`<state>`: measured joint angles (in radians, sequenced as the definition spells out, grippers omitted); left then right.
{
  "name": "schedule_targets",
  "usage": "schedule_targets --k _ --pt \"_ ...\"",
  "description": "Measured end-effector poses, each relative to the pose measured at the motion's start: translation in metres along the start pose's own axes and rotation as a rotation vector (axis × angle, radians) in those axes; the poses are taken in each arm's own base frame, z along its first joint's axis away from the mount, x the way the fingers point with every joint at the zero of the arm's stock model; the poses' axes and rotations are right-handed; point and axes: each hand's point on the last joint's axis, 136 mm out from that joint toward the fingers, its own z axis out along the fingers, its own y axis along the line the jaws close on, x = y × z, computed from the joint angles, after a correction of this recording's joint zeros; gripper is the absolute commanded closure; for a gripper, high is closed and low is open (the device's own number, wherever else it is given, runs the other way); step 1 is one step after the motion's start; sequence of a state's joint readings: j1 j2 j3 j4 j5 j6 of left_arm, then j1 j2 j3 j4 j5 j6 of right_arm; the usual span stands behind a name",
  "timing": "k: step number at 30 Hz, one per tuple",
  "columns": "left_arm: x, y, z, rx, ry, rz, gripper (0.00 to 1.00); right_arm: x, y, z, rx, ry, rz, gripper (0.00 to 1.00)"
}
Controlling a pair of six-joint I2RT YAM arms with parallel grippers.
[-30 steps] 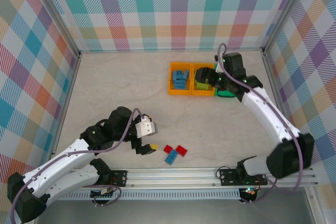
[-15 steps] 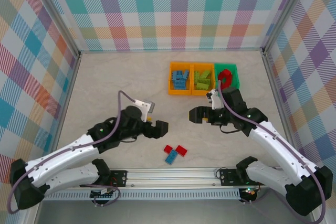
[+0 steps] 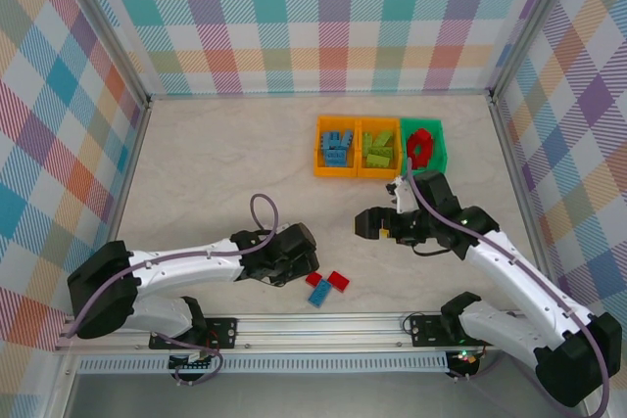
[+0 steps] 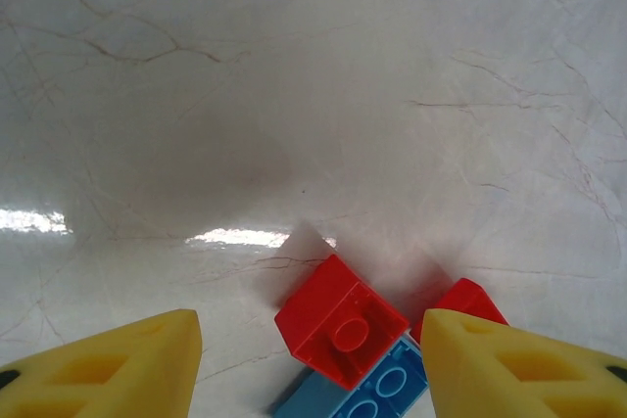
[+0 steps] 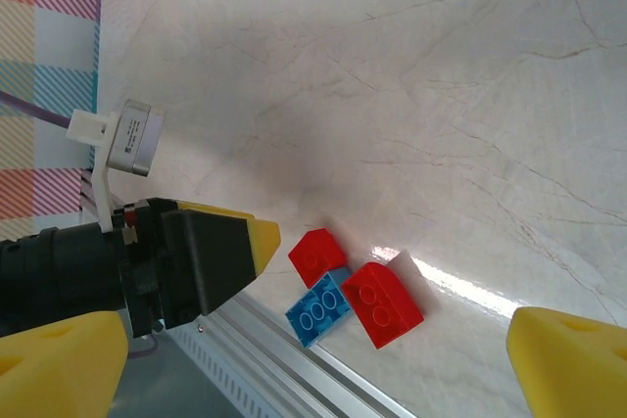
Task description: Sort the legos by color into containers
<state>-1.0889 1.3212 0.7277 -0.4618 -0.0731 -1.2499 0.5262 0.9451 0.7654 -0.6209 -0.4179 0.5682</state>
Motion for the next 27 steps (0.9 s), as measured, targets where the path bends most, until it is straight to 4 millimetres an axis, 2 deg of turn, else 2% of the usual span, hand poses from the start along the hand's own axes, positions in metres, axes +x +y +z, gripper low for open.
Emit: schedule_targets --k 4,7,10,12,17,20,27 --pt "-0.010 0.004 -0.006 -0.009 -0.059 -0.017 0.36 0.017 -0.011 0.013 0.072 0.051 -0.005 0.00" --pt "-0.025 0.008 -0.026 -0.002 -0.144 -0.004 0.33 0.042 -0.011 0.033 0.138 0.146 -0.063 0.03" --pt "-0.039 0.011 -0.048 0.017 -0.222 0.036 0.31 0.067 -0.014 0.052 0.203 0.239 -0.131 0.13" --pt "-0.047 0.012 -0.061 0.023 -0.269 0.094 0.28 0.085 -0.021 0.064 0.265 0.298 -0.179 0.18" --pt "-0.059 0.020 -0.078 -0.013 -0.344 0.308 0.22 0.117 -0.042 0.088 0.438 0.429 -0.276 0.22" --pt "-0.061 0.021 -0.088 -0.029 -0.361 0.444 0.18 0.125 -0.044 0.101 0.493 0.466 -0.328 0.30" --pt "-0.058 0.017 -0.102 -0.008 -0.362 0.699 0.14 0.122 -0.036 0.120 0.491 0.456 -0.376 0.47"
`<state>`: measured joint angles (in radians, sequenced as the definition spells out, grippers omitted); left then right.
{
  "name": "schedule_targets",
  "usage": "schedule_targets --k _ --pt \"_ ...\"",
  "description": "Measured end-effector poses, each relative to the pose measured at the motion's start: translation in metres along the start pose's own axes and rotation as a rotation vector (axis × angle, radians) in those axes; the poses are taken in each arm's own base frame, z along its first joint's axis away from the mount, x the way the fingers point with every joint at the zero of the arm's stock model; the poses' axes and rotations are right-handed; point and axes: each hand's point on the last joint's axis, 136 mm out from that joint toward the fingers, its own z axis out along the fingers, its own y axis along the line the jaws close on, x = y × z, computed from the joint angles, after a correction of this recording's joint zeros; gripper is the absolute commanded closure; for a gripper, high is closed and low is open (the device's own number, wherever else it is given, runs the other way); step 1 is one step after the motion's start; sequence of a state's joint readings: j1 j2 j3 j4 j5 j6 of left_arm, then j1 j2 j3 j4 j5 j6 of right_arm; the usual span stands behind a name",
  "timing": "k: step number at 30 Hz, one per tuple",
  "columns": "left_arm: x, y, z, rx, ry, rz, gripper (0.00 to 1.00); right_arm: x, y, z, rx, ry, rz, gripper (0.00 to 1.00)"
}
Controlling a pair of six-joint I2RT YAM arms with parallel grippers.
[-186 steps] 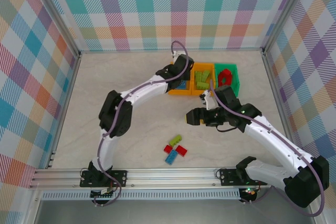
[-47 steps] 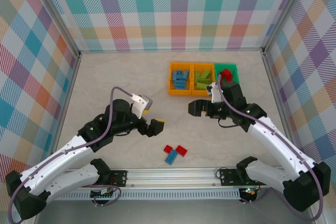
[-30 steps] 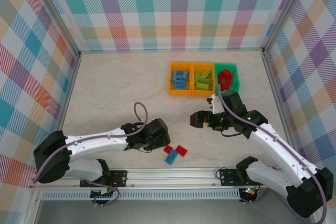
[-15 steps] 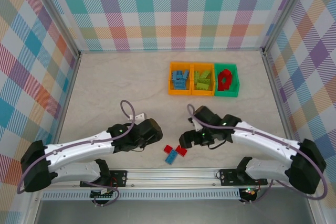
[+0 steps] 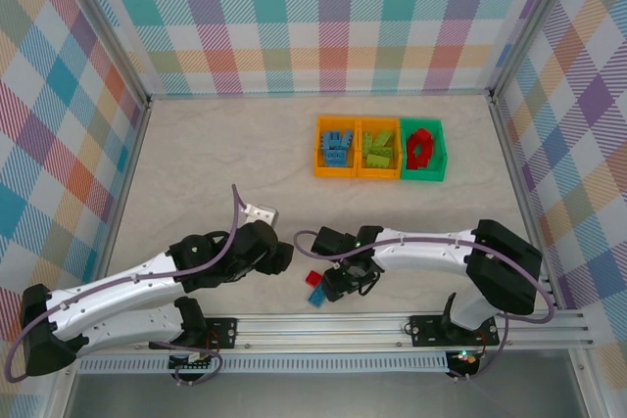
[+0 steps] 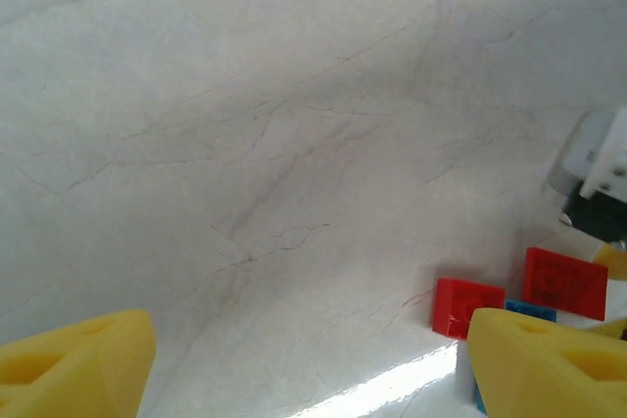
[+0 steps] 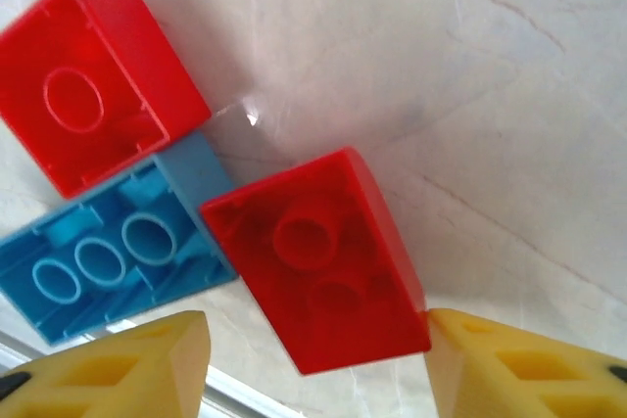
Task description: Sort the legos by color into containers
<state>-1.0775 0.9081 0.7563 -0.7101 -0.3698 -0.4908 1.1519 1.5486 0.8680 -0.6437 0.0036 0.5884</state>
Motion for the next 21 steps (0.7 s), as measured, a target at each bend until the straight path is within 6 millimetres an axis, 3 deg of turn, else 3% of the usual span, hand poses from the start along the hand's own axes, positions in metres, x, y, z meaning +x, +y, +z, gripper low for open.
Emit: schedule_targets --k 7,14,18,21 --pt "0.008 -0.014 -0.003 0.092 0.040 0.181 0.06 -0.005 -0.003 0.008 0.024 -0.011 0.002 0.61" --pt "0.021 -0.032 -0.010 0.242 0.044 0.329 0.00 -0.010 -0.007 0.002 0.035 -0.055 0.027 0.74" --pt "0.031 -0.046 -0.017 0.362 0.034 0.433 0.00 -0.018 -0.017 -0.021 -0.007 -0.133 0.087 0.78" --pt "0.035 -0.063 -0.024 0.475 0.018 0.504 0.00 -0.040 -0.033 -0.054 -0.065 -0.248 0.178 0.78"
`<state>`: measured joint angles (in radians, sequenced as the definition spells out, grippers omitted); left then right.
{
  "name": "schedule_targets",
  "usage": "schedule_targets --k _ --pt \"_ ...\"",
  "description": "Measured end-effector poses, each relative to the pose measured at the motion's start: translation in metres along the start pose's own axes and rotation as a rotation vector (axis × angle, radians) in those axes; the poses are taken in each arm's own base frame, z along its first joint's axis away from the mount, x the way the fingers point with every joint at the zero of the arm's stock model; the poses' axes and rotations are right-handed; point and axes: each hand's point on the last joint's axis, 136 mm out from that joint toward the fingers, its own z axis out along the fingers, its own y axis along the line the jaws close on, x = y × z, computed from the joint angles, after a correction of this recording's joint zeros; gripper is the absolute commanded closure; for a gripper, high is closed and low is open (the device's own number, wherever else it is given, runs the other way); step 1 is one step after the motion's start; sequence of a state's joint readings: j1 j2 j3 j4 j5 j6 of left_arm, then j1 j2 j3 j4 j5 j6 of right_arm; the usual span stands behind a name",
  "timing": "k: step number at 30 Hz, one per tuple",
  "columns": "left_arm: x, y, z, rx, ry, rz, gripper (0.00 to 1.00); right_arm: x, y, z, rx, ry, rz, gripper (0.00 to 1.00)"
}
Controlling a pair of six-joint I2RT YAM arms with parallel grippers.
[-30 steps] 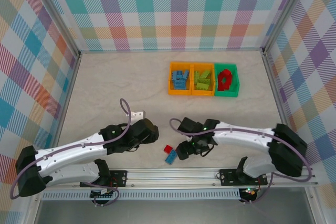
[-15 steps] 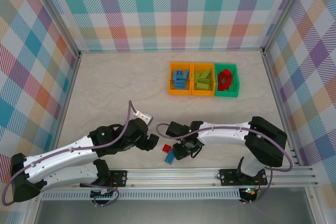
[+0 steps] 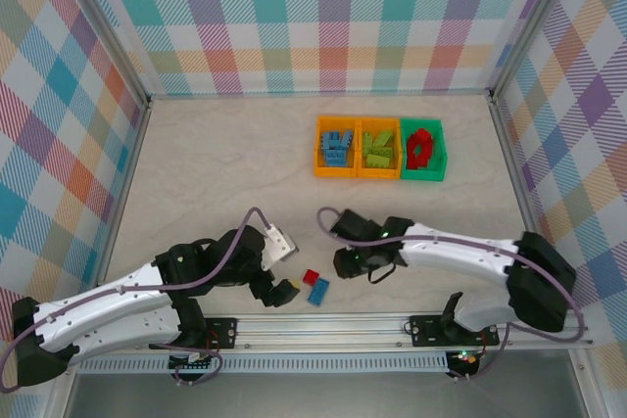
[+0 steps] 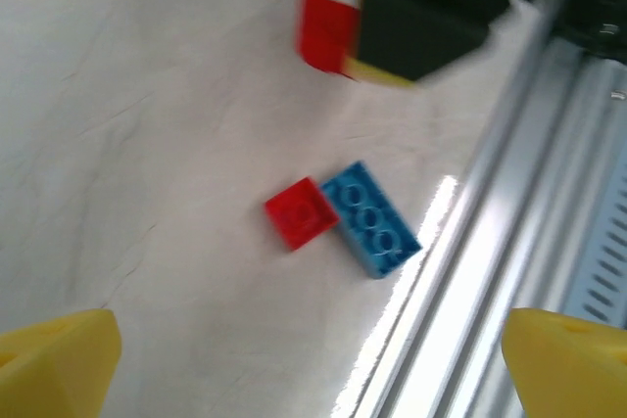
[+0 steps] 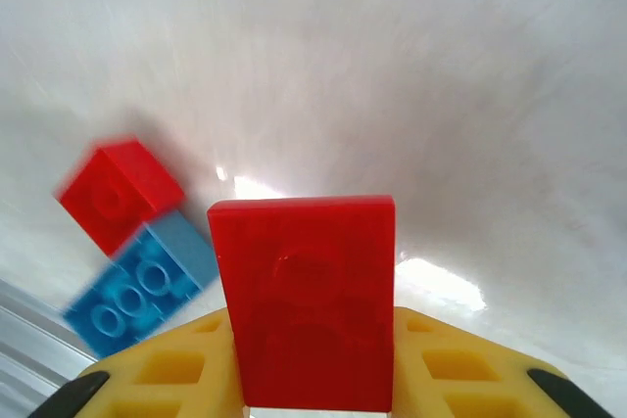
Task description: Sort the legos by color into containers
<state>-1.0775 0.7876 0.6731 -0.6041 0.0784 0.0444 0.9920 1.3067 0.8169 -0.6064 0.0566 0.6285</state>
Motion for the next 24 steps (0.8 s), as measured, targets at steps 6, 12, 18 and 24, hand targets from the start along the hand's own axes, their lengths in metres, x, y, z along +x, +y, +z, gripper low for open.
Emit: schedule_targets --k 6,12,18,24 --pt "-0.018 -0.039 0.019 0.217 -0.038 0.100 0.00 -0.067 -0.058 -0.048 -0.045 -0.237 0.251 0.78" --pt "-0.041 -0.056 0.044 0.289 -0.087 0.093 0.00 -0.118 -0.161 -0.069 0.044 -0.331 0.523 0.78" --pt "-0.071 -0.058 0.047 0.290 -0.193 -0.014 0.00 -0.182 -0.253 -0.081 0.112 -0.396 0.679 0.75" --pt "-0.071 -0.046 0.054 0.228 -0.189 -0.136 0.00 -0.242 -0.298 -0.056 0.135 -0.375 0.696 0.58"
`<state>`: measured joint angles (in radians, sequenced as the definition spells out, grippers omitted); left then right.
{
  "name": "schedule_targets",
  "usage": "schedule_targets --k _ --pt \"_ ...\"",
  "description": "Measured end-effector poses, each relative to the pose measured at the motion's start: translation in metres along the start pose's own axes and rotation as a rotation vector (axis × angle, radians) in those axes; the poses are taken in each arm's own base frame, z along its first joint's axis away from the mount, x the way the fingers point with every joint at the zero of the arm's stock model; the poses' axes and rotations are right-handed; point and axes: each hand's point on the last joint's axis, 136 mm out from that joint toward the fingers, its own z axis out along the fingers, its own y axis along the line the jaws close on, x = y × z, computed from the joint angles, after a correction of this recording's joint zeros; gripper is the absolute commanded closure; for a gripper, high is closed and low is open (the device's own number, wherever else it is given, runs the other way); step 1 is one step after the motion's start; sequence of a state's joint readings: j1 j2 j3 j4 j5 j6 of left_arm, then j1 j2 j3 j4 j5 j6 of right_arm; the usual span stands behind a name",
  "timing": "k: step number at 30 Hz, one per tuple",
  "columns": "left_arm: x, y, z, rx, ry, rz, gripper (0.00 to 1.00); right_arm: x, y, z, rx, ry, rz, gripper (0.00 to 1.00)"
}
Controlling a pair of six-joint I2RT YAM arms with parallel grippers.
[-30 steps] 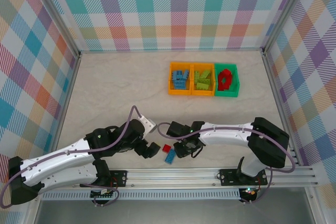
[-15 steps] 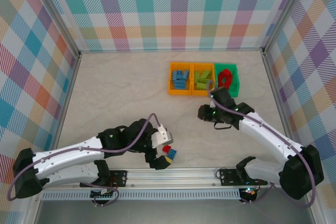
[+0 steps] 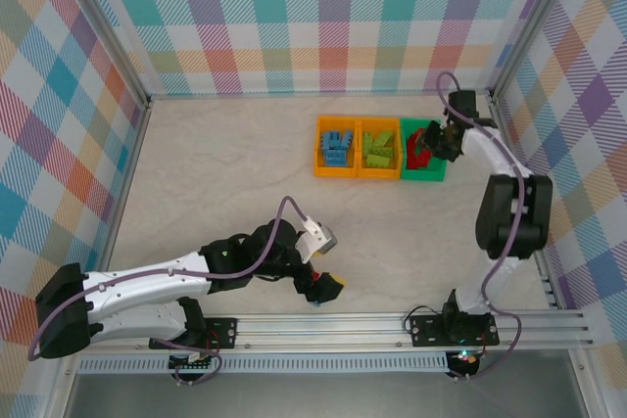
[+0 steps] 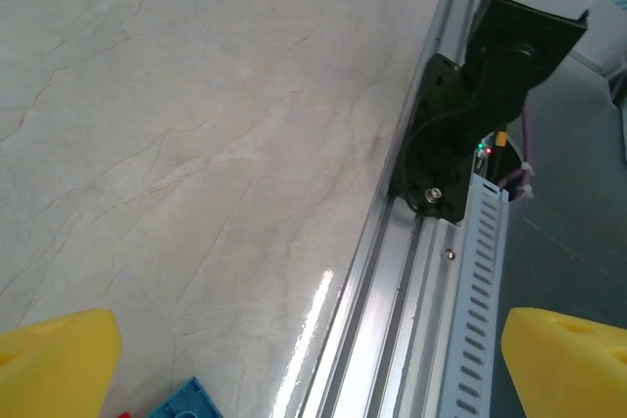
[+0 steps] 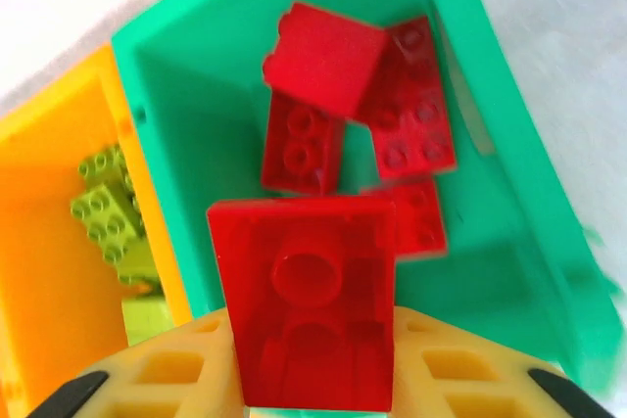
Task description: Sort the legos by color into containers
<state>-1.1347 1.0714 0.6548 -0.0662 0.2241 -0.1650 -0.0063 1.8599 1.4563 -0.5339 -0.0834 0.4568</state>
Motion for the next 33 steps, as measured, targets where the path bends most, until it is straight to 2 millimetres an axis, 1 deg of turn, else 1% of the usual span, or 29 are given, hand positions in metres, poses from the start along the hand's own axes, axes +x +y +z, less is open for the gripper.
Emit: schedule_targets --k 1,3,5,8,11,14,17,20,21,23,24,25,26,28,30,33 --pt "0.000 0.003 0.000 -0.018 -0.004 -0.016 0.00 -0.006 0.001 0.007 0.008 0.005 -0.002 0.56" --pt "-0.001 0.009 -0.002 -0.054 -0.016 -0.047 0.00 -0.012 0.001 0.014 0.020 0.013 -0.010 0.53" --pt "-0.004 0.015 -0.006 -0.092 -0.038 -0.075 0.00 -0.015 0.002 0.015 0.029 0.019 -0.020 0.49" --pt "-0.010 0.024 -0.014 -0.151 -0.078 -0.113 0.00 -0.019 0.004 0.008 0.033 0.016 -0.027 0.49" --pt "-0.015 0.034 -0.022 -0.212 -0.117 -0.162 0.00 -0.018 0.006 0.000 0.026 0.017 -0.028 0.48" --pt "-0.017 0.048 -0.030 -0.293 -0.157 -0.254 0.03 -0.005 0.013 -0.019 -0.012 0.020 -0.034 0.44" --pt "-0.009 0.068 -0.041 -0.404 -0.186 -0.401 0.05 0.020 0.022 -0.053 -0.066 0.012 -0.049 0.40" --pt "0.005 0.082 -0.049 -0.490 -0.199 -0.568 0.09 0.057 0.045 -0.098 -0.162 -0.013 -0.115 0.32" --pt "0.010 0.085 -0.049 -0.503 -0.194 -0.616 0.09 0.074 0.057 -0.114 -0.208 -0.020 -0.152 0.28" --pt "0.020 0.084 -0.046 -0.509 -0.168 -0.674 0.09 0.103 0.072 -0.140 -0.286 -0.028 -0.206 0.23" --pt "0.026 0.082 -0.040 -0.509 -0.142 -0.692 0.09 0.125 0.082 -0.156 -0.343 -0.020 -0.250 0.19" --pt "0.032 0.080 -0.036 -0.512 -0.117 -0.698 0.09 0.140 0.086 -0.163 -0.374 -0.013 -0.274 0.15" --pt "0.043 0.074 -0.029 -0.516 -0.066 -0.694 0.09 0.153 0.087 -0.172 -0.400 -0.013 -0.290 0.11" --pt "0.063 0.057 -0.014 -0.518 0.041 -0.648 0.08 0.180 0.074 -0.175 -0.409 0.023 -0.291 0.05" --pt "0.079 0.042 -0.003 -0.514 0.127 -0.596 0.08 0.201 0.057 -0.172 -0.386 0.070 -0.270 0.01" --pt "0.098 0.030 0.011 -0.517 0.218 -0.543 0.08 0.227 0.033 -0.166 -0.343 0.130 -0.243 0.00"
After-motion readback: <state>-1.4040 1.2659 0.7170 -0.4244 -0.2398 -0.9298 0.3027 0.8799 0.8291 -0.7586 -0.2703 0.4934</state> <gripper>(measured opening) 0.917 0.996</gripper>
